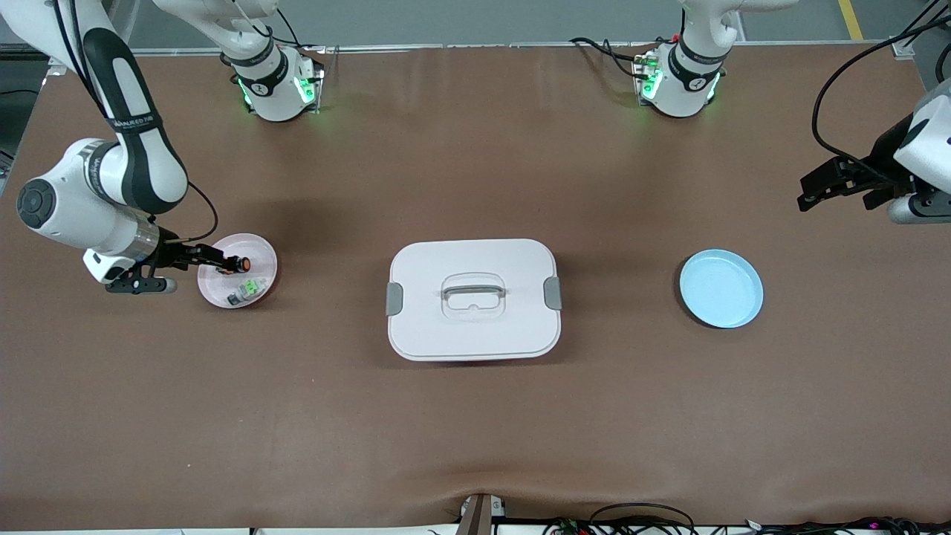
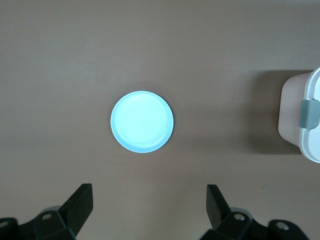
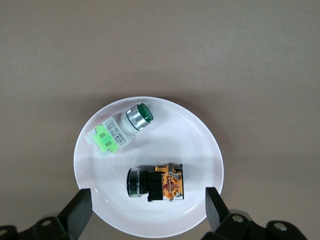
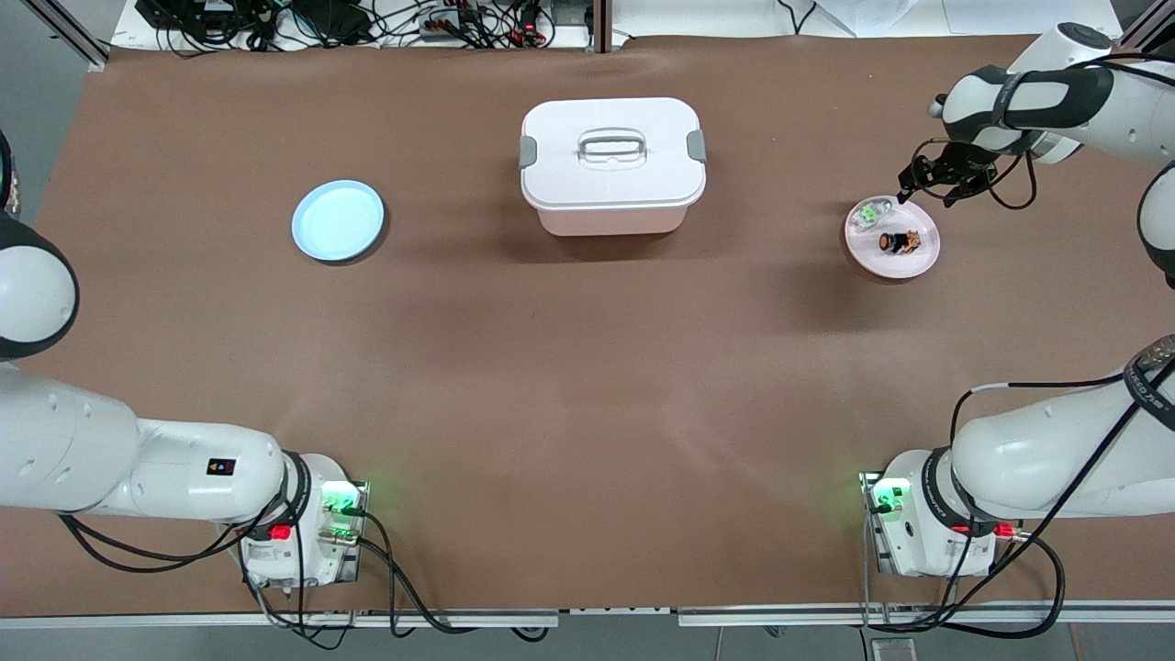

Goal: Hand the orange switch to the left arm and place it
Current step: 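Move the right gripper over the white plate toward the orange switch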

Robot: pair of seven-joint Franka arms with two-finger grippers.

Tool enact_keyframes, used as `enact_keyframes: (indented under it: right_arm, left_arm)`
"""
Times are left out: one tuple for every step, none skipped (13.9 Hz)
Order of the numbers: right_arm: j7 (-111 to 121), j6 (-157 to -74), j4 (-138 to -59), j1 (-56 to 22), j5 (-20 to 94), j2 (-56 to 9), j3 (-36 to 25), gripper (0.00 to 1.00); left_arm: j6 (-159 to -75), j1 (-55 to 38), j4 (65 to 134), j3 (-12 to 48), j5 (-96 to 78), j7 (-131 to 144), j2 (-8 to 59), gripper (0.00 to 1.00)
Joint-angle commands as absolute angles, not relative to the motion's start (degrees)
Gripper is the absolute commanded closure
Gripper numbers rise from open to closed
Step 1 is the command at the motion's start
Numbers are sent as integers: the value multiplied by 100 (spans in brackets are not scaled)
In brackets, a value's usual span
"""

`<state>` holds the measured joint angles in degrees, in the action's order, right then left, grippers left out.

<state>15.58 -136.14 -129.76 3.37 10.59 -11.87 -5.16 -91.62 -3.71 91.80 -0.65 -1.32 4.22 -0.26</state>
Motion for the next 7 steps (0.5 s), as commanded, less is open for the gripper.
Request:
enact_keyframes:
  right_arm:
    - [1679, -14367, -13472, 194, 1169, -1186, -492, 0]
    - [1679, -14596, -13552, 159, 1169, -1291, -483, 0]
    - [1679, -14686, -13561, 150, 1169, -1379, -483, 0]
    - [1679, -14695, -13570, 123, 1169, -1432, -483, 0]
    - [1679, -14695, -13570, 88, 1169, -1459, -483, 0]
    - [1679, -14704, -13579, 79, 1169, -1476, -483, 0]
    - [1679, -14730, -13579, 79, 1169, -1511, -483, 0]
  left_arm:
    - [-9062, -343, 9079, -62, -123, 290, 9, 0]
    - [-9062, -343, 9079, -62, -123, 290, 9, 0]
    - [-9062, -343, 9079, -70, -123, 290, 9, 0]
    - [-9062, -343, 9079, -62, -123, 290, 9, 0]
    - [-9062, -343, 9079, -62, -123, 290, 9, 0]
    - [-9062, -343, 9079, -62, -123, 290, 9, 0]
    - [-9062, -343, 9079, -70, -123, 290, 9, 0]
